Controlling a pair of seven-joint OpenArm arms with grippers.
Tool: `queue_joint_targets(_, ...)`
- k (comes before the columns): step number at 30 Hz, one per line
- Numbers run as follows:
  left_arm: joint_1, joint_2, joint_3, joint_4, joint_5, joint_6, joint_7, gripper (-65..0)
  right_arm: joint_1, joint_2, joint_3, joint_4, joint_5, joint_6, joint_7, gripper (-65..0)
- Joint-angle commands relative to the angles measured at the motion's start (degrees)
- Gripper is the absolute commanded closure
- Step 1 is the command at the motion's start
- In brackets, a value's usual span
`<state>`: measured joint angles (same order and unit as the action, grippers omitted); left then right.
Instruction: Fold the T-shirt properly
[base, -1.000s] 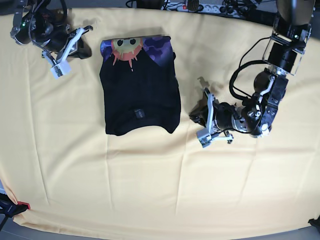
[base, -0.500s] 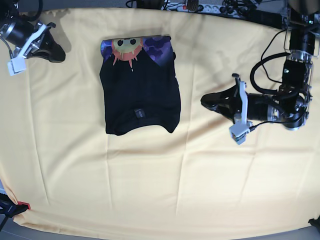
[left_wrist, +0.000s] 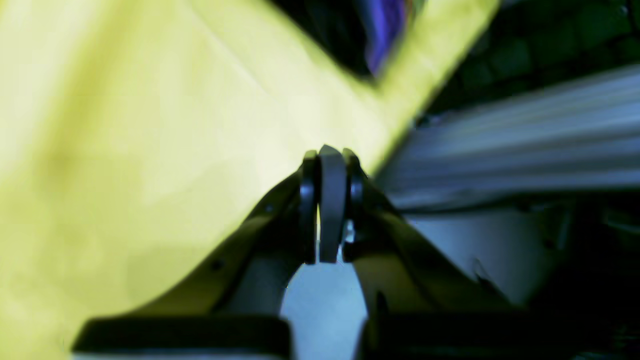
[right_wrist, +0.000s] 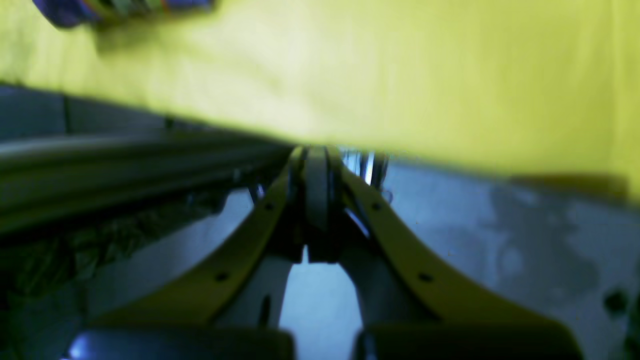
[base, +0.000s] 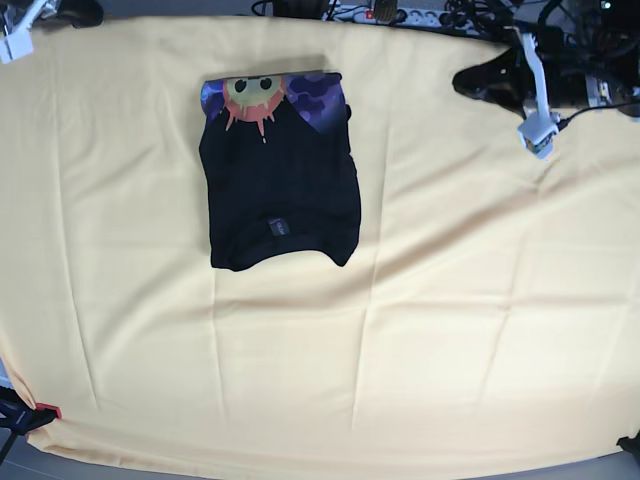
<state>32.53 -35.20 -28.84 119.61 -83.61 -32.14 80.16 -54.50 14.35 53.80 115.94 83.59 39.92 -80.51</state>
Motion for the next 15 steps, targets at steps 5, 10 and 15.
queue_joint_targets(5, 19.52, -0.48, -4.24, 1.62, -0.52, -0.17, -0.16, 0.0, -9.31, 0.61, 0.44, 0.57, 1.41, 0.08, 0.51, 0.0)
queue_joint_targets(10, 32.06, 5.01, -2.78, -1.11, 11.63, -2.73, -3.17, 0.0, -14.47, 1.07, -5.29, -0.98, 1.41, 0.08, 0.51, 0.0)
queue_joint_targets(15, 33.68, 8.55, 4.46, -12.61, 22.03, -2.89, -13.40, 0.0, -13.49, 1.07, -18.10, -8.15, -10.12, 0.08, 7.23, 0.0)
